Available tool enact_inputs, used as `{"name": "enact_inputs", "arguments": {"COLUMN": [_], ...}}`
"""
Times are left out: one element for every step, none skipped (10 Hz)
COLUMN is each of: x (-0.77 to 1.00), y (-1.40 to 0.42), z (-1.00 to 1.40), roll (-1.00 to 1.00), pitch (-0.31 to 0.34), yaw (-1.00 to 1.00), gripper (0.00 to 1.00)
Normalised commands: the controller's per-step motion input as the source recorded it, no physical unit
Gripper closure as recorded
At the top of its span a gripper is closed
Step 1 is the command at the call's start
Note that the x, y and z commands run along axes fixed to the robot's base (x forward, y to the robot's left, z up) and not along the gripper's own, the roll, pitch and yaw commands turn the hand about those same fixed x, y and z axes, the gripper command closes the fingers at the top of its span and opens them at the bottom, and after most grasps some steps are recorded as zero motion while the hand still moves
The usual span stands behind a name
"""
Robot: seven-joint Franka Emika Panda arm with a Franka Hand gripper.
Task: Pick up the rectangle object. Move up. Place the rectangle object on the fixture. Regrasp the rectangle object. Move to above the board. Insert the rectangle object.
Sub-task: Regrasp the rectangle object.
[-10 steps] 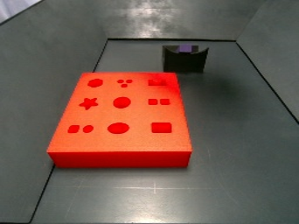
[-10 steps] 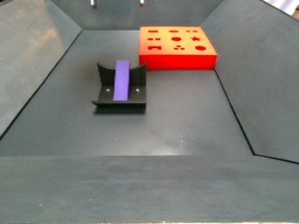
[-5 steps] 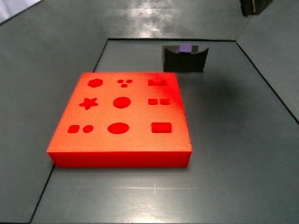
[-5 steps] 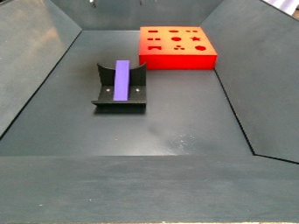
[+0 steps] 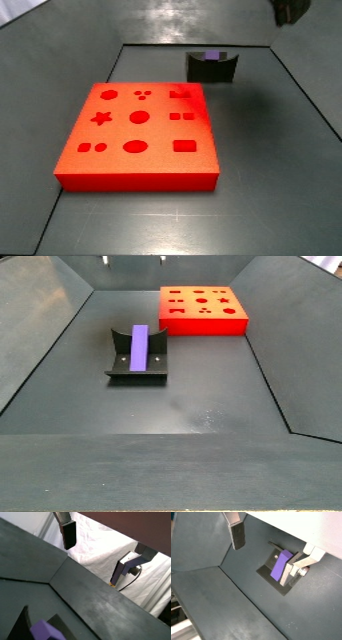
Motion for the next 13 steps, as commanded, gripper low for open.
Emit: {"name": "enact_inputs", "arguments": {"x": [0.05,0.06,0.06,0.08,0.09,0.09,0.1,0.11,0.11,0.1,0.1,0.08,0.07], "y": [0.07,0.06,0.06,0.05,0.05,0.04,0.04,0.03,0.02,0.01,0.01,0.0,0.0], "z": [-1.0,-1.0,-1.0,-1.0,-1.0,-1.0,-1.0,-1.0,-0.95,-0.8,-0.71,-0.53,-0.35], "roll": [0.1,0.08,0.07,0.06,0.06,0.06,0.06,0.06,0.06,0.07,0.07,0.06,0.06], "pitch": [-0.056,-0.086,-0.094,-0.101,-0.1,-0.089,-0.078,-0.048,-0.031,-0.009,-0.003,0.007,0.008], "yaw": [0.13,0.1,0.08,0.05,0.02,0.0,-0.02,-0.03,-0.03,-0.02,-0.02,0.0,0.02], "gripper": [0.0,0.0,0.0,0.0,0.0,0.0,0.0,0.0,0.0,0.0,0.0,0.0,0.0]}}
